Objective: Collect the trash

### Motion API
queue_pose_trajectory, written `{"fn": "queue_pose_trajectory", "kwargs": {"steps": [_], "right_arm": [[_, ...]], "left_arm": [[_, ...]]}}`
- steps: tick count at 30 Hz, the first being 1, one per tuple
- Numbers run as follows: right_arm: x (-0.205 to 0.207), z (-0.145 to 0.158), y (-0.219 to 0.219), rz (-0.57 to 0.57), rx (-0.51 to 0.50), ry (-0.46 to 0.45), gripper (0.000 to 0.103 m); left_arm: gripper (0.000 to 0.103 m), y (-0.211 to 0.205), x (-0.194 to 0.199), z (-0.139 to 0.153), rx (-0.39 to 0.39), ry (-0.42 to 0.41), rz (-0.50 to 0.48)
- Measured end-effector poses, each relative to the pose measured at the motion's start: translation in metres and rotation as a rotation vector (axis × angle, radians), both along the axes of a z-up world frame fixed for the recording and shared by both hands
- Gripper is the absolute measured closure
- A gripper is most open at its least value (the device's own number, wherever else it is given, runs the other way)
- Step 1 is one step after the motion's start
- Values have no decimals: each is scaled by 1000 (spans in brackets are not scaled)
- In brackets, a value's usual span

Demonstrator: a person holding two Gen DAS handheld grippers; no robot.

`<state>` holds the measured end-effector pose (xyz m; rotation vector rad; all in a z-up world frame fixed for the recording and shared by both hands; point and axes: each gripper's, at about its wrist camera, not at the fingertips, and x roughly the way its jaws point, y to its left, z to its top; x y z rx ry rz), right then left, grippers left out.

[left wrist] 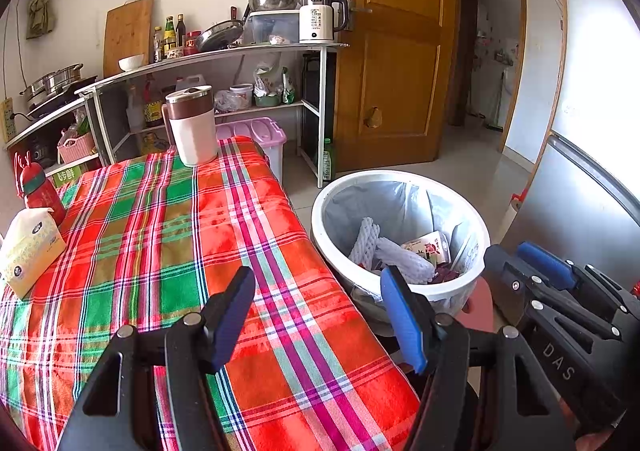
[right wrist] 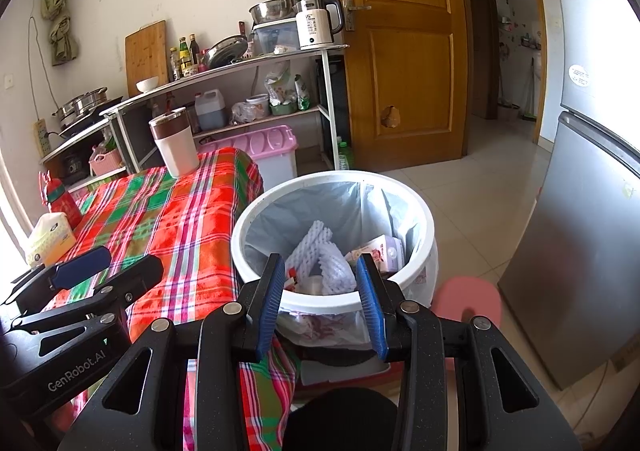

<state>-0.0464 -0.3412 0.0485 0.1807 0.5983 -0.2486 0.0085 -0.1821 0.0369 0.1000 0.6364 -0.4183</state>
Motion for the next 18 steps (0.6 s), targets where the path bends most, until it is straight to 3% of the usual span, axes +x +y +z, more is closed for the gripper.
{"fn": "queue_pose_trajectory", "kwargs": {"steps": [18], "right_arm": [[0,0,1,0,3,-3,65]], "left_arm": [[36,1,-1,1,0,1,1]]}}
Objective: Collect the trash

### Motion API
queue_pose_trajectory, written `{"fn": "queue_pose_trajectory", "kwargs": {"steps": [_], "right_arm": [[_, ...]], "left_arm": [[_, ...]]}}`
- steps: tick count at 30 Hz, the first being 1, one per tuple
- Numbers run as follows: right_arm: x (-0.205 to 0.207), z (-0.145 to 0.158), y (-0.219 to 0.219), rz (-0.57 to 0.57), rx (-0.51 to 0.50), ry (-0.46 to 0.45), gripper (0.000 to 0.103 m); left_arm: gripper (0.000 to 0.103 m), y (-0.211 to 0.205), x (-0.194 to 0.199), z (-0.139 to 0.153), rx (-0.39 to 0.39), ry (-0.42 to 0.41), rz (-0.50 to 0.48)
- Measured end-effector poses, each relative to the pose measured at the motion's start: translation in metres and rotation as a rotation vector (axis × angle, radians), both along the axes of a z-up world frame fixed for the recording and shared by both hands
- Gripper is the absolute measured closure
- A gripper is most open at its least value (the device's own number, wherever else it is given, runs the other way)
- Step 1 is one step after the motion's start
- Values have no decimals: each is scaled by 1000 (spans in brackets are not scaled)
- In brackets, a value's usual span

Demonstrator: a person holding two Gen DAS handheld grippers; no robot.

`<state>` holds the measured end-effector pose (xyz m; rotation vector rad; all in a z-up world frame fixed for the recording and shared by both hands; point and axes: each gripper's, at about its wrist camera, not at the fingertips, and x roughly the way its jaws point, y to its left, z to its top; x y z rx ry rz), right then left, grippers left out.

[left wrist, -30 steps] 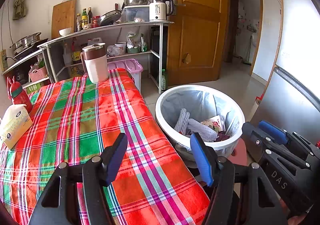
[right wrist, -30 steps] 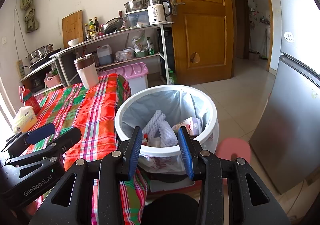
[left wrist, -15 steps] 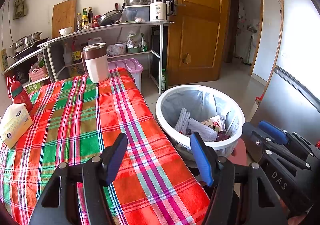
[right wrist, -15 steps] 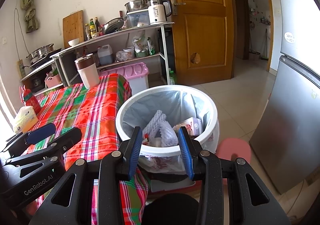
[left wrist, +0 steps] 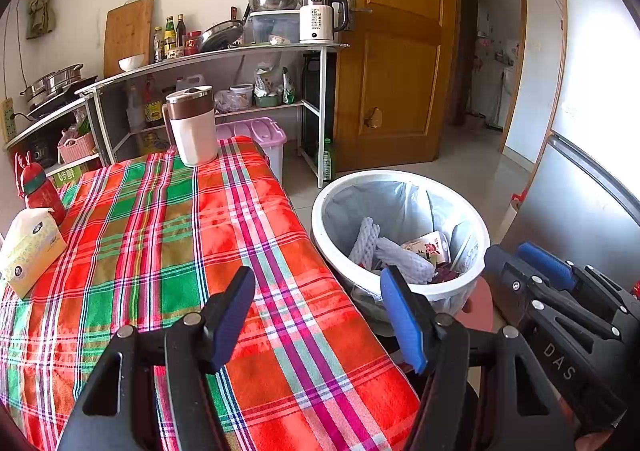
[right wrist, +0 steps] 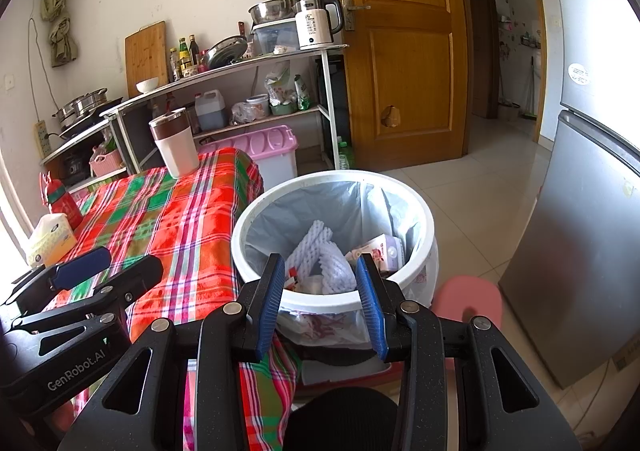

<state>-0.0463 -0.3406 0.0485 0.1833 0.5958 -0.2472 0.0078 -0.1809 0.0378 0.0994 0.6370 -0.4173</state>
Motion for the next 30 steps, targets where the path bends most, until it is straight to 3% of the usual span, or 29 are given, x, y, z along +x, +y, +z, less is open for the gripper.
{"fn": "queue_pose_trajectory", "kwargs": {"steps": [30], "right_arm": [[-1,-1,0,1,2,2,65]], "left_arm": [[36,-3,-1,0,1,5,-9]]}}
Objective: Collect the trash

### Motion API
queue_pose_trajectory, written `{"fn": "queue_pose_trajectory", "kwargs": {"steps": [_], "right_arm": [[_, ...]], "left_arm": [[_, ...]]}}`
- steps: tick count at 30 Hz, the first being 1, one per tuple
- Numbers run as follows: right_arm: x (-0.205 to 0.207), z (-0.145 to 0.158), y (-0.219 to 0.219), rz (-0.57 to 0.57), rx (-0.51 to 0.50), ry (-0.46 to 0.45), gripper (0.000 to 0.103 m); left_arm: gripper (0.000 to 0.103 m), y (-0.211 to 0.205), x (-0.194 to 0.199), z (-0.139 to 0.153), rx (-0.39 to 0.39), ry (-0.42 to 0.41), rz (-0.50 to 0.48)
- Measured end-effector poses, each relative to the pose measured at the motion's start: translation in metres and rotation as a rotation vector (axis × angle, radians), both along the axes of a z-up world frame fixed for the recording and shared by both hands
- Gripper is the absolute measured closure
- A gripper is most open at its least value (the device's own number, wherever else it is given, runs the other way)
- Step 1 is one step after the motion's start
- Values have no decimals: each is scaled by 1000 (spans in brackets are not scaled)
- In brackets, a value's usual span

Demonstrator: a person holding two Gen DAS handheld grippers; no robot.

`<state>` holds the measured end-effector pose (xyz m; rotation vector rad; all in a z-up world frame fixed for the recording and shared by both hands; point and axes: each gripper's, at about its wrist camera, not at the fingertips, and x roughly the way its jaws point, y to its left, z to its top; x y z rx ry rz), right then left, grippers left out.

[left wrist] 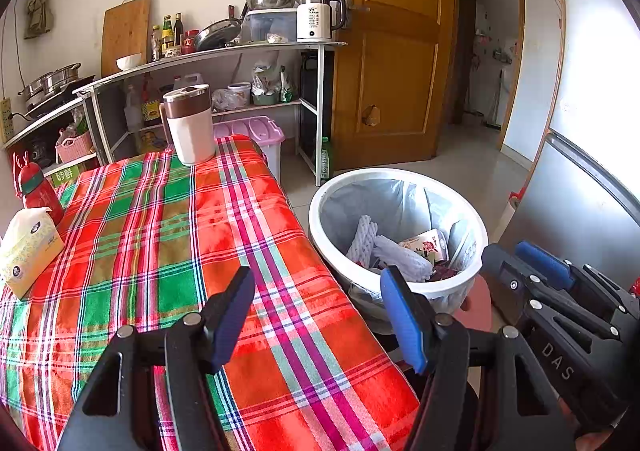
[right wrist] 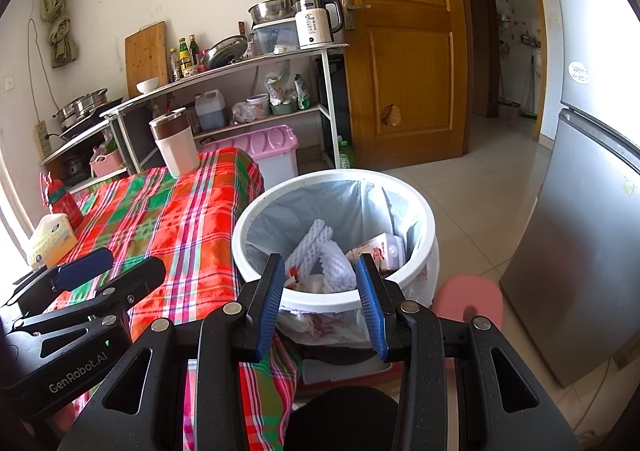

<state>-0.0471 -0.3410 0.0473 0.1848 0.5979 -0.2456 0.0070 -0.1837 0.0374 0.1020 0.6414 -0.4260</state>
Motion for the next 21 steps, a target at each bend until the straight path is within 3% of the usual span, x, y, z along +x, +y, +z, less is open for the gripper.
{"fn": "queue_pose_trajectory", "kwargs": {"steps": [21], "right_arm": [[-1,0,0,-4,3,1,65]], "left_arm": [[36,1,0,-1,0,1,-9]]}}
